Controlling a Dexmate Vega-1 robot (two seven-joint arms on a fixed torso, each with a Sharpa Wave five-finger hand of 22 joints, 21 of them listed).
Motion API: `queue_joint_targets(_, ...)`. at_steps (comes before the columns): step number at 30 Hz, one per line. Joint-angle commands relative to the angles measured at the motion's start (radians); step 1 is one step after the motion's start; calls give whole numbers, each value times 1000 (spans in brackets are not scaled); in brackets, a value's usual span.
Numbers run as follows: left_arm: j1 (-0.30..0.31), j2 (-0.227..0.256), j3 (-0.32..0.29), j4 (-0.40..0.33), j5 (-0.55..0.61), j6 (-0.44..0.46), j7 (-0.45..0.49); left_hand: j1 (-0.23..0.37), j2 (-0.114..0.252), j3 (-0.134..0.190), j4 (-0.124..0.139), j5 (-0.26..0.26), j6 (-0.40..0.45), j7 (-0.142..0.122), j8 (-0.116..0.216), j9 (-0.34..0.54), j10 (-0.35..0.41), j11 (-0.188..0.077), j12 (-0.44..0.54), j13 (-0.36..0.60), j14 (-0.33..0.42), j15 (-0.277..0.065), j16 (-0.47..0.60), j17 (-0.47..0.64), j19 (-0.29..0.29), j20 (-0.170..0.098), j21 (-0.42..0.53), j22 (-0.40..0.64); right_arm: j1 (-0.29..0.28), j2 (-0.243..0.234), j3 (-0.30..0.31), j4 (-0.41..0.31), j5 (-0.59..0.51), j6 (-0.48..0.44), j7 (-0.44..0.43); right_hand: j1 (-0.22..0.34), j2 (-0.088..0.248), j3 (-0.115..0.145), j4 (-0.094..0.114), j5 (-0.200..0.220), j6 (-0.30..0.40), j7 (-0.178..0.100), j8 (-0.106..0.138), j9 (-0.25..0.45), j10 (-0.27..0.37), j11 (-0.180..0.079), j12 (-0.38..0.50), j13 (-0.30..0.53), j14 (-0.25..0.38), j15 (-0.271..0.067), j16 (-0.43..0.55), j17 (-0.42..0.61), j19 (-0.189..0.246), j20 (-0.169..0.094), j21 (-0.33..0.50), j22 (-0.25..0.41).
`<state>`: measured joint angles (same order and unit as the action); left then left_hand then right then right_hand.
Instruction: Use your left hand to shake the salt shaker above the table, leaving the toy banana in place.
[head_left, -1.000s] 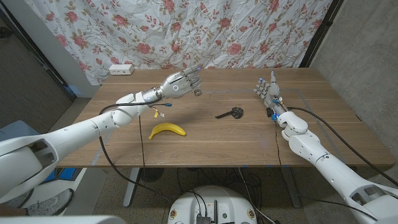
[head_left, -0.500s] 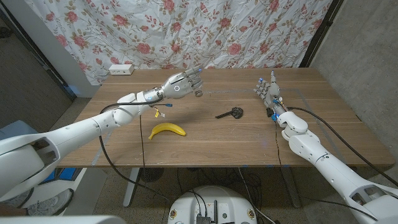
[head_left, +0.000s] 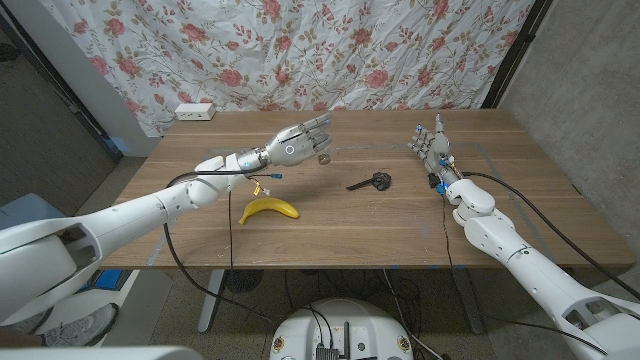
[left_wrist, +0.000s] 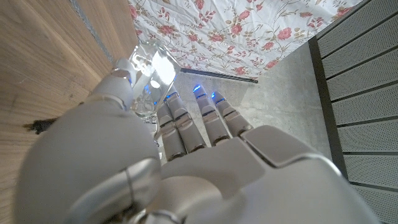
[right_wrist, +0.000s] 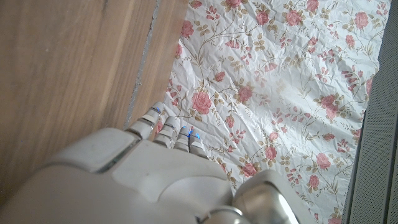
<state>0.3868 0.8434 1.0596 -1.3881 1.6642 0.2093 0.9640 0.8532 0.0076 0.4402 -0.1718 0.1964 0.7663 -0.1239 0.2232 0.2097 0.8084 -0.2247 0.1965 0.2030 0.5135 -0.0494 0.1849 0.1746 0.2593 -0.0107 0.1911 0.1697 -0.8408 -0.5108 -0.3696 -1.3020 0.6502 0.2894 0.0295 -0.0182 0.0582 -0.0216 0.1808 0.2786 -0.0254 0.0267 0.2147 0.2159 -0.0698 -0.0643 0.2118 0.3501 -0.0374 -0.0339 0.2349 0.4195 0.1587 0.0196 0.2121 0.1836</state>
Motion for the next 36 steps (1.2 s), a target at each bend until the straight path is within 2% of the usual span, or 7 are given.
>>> queue_joint_targets(1, 11, -14, 28, 5, 3, -14, -8, 4, 12, -7, 0, 4, 1, 2, 3, 6, -4, 0, 0, 1, -1, -148, -1, 1, -2, -2, -3, 2, 0, 0, 0, 0, 0, 0, 0, 0, 102, -1, 6, 6, -1, 10, 4, 4, -7, 0, 3, 3, -7, -33, 4, 5, 8, 1, 6, 5)
queue_joint_targets(21, 34, -7, 47, -28, 21, -16, -21, 7, 13, -10, 0, 4, -5, 3, 1, 7, -10, 0, 0, 1, -7, -147, -1, 1, -7, -4, -4, 2, 0, 0, 0, 0, 0, 0, 0, 0, 102, -1, 6, 6, -1, 10, 4, 4, -8, 0, 3, 3, -6, -34, 4, 5, 8, 1, 6, 5)
queue_joint_targets(36, 50, 6, 22, -48, 22, -8, -24, 8, 15, -13, 0, 4, -5, 3, 1, 6, -12, 0, 1, 2, -9, -145, -1, 1, -8, -4, -3, 2, 0, 0, 0, 0, 0, -1, 0, 0, 102, -1, 6, 6, -2, 9, 3, 4, -7, 0, 3, 3, -6, -32, 4, 5, 8, 1, 6, 5)
